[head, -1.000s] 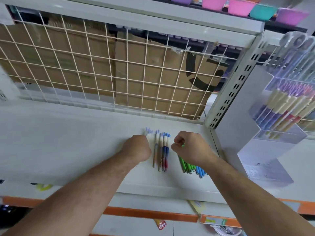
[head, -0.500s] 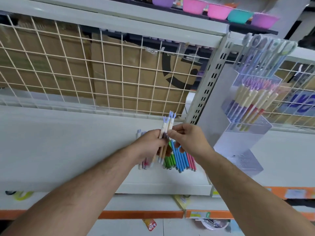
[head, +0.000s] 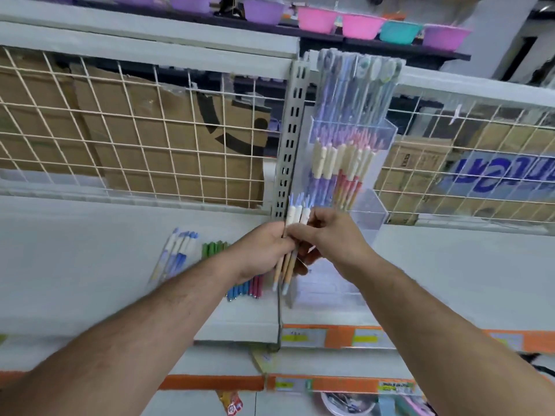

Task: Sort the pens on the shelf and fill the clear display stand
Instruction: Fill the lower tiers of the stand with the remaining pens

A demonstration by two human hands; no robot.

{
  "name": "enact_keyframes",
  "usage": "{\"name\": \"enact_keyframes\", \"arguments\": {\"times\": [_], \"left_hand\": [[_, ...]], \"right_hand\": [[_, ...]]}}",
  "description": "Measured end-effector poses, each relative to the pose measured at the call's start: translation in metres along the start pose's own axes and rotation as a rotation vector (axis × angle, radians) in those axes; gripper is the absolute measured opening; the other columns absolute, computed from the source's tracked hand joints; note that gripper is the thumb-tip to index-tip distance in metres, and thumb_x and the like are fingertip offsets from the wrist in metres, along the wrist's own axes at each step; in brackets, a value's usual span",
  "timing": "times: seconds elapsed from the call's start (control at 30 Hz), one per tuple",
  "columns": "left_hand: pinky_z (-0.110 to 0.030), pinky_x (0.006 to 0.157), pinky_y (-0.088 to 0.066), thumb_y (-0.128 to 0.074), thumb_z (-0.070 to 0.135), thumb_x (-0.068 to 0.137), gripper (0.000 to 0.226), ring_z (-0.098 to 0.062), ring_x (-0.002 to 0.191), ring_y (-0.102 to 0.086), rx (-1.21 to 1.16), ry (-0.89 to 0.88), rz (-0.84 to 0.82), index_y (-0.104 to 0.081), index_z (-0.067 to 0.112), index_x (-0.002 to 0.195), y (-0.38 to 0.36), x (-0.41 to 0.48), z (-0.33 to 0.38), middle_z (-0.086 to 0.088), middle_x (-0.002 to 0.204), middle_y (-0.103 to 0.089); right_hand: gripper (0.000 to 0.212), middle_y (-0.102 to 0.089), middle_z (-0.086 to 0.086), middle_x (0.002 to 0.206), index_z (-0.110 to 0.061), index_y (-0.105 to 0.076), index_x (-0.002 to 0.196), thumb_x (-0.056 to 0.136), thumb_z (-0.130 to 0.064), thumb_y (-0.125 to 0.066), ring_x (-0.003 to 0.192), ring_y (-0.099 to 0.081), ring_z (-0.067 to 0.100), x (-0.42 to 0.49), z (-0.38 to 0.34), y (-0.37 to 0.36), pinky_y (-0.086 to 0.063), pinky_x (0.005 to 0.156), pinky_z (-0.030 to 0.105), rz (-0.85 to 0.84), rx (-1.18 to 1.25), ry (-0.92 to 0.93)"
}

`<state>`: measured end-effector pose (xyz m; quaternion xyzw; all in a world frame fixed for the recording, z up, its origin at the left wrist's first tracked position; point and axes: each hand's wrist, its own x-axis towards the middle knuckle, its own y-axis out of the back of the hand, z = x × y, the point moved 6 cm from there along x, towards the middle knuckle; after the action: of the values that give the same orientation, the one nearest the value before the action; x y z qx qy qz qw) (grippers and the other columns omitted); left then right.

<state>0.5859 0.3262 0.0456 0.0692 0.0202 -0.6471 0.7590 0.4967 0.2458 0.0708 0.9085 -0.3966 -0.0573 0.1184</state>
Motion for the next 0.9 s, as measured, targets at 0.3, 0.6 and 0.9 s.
{"name": "enact_keyframes", "arguments": {"times": [0.3, 0.6, 0.9], "left_hand": [[-0.039, 0.077, -0.061, -0.031, -0.008, 0.099, 0.034, -0.028, 0.079, -0.07, 0.049, -0.022, 0.054, -0.061, 0.009, 0.099, -0.091, 0.031, 0.021, -0.009, 0.079, -0.07], [-0.045, 0.086, -0.059, -0.037, 0.006, 0.105, 0.024, -0.03, 0.09, -0.072, 0.054, 0.012, -0.018, -0.06, 0.014, 0.104, -0.115, 0.042, 0.025, -0.005, 0.087, -0.073], [-0.032, 0.071, -0.058, -0.049, 0.008, 0.103, 0.016, -0.028, 0.089, -0.074, -0.011, -0.011, 0.156, -0.062, 0.012, 0.11, -0.091, 0.051, 0.008, -0.017, 0.097, -0.074]], "right_hand": [[0.018, -0.054, 0.012, 0.054, 0.001, -0.057, 0.077, 0.084, -0.005, -0.073, 0.039, -0.052, 0.027, -0.011, 0.011, 0.085, -0.044, 0.04, 0.037, -0.032, -0.107, 0.094], [0.017, -0.056, 0.006, 0.053, 0.003, -0.058, 0.078, 0.084, -0.008, -0.069, 0.038, -0.051, 0.018, -0.015, 0.015, 0.116, -0.038, 0.038, 0.025, -0.054, -0.236, 0.082], [0.013, -0.066, 0.012, 0.066, 0.002, -0.067, 0.084, 0.094, -0.007, -0.069, 0.054, -0.064, 0.024, -0.005, -0.002, 0.13, -0.056, 0.048, 0.031, -0.024, -0.12, 0.039]]}}
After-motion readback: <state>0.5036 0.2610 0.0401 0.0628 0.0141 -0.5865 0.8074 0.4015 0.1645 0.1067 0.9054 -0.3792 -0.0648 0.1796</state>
